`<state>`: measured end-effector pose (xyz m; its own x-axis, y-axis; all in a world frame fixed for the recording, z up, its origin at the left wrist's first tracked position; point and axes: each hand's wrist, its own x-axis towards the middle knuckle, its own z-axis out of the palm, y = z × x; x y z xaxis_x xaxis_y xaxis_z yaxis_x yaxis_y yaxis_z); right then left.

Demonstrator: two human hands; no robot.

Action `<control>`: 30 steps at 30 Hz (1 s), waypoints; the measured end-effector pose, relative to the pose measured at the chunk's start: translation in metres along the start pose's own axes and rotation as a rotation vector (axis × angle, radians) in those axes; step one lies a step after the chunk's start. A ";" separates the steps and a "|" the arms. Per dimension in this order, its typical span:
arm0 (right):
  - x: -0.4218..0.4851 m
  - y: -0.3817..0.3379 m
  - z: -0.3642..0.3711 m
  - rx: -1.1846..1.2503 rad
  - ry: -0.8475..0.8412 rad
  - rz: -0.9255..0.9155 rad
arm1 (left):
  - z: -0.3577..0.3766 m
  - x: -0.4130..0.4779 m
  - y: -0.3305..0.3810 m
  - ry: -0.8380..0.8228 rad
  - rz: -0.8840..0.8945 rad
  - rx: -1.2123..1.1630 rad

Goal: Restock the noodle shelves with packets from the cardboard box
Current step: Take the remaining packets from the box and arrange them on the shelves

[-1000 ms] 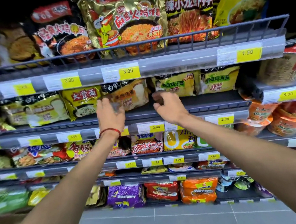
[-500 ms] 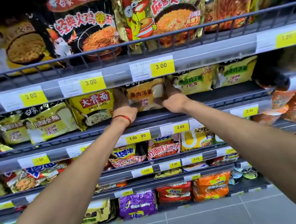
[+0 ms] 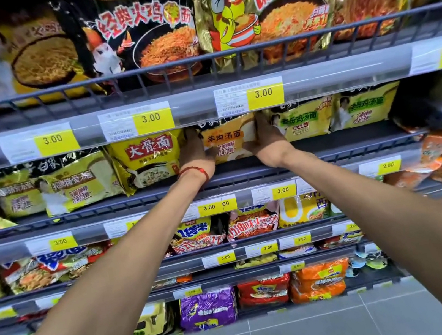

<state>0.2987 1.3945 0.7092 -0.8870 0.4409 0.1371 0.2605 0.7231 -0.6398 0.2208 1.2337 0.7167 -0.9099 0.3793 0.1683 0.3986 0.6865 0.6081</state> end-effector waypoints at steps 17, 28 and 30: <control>-0.012 -0.001 -0.003 -0.249 0.063 0.068 | -0.004 -0.011 0.006 0.024 0.000 0.070; -0.048 -0.003 -0.024 -0.271 0.116 0.003 | -0.010 -0.032 0.007 0.154 0.057 0.006; -0.054 0.000 -0.026 -0.232 0.111 0.000 | -0.008 -0.038 0.009 0.187 0.059 -0.033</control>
<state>0.3562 1.3842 0.7213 -0.8430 0.4873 0.2277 0.3524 0.8202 -0.4506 0.2581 1.2202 0.7215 -0.8917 0.2940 0.3441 0.4508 0.6447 0.6173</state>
